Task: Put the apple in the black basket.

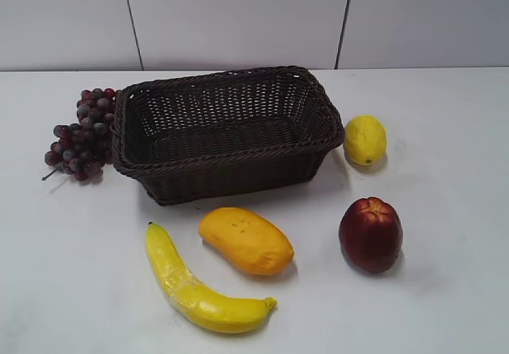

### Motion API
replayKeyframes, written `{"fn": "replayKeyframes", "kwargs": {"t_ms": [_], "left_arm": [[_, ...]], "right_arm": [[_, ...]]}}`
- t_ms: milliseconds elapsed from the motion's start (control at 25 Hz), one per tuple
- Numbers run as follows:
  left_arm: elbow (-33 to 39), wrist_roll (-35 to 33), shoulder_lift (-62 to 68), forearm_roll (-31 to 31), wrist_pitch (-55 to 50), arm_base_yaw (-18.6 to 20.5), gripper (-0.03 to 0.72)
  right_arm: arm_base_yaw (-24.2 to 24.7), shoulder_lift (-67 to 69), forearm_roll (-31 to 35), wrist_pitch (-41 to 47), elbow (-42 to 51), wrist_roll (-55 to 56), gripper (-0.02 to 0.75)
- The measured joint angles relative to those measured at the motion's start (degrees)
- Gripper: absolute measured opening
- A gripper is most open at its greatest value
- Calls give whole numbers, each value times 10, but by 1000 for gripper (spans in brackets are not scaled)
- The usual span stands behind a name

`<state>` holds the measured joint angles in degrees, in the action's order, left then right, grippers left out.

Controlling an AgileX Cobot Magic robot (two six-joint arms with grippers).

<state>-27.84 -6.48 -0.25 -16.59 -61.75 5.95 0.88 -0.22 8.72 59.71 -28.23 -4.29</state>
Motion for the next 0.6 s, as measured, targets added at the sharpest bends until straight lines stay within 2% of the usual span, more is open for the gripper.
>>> {"fn": "replayKeyframes", "kwargs": {"t_ms": [600], "left_arm": [[0,0,0,0,0,0,236]], "right_arm": [[0,0,-1,-1,0,0,589]]}}
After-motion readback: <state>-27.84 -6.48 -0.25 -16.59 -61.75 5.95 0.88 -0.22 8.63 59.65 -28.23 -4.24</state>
